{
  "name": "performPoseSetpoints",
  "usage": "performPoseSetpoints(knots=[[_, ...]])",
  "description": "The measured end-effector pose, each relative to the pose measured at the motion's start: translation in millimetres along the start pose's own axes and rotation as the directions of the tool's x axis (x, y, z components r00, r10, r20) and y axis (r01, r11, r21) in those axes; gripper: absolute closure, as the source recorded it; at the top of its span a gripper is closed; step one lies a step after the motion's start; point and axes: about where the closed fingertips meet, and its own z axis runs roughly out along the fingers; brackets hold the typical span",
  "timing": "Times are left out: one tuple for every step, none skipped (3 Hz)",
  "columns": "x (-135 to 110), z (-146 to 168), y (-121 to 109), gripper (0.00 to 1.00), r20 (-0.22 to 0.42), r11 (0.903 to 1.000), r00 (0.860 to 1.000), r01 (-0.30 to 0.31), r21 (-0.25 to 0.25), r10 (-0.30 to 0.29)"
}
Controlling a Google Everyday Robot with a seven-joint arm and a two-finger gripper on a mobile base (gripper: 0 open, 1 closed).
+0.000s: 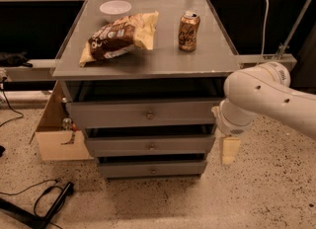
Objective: Open top drawer
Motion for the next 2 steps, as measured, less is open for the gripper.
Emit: performPoseSetpoints(knots=[[0,-1,4,0.00,-0.022,1.0000,1.000,0.006,-0.005,-0.006],[-9,-3,-12,0.00,-0.053,0.9987,0.998,0.043,0.026,-0.042]])
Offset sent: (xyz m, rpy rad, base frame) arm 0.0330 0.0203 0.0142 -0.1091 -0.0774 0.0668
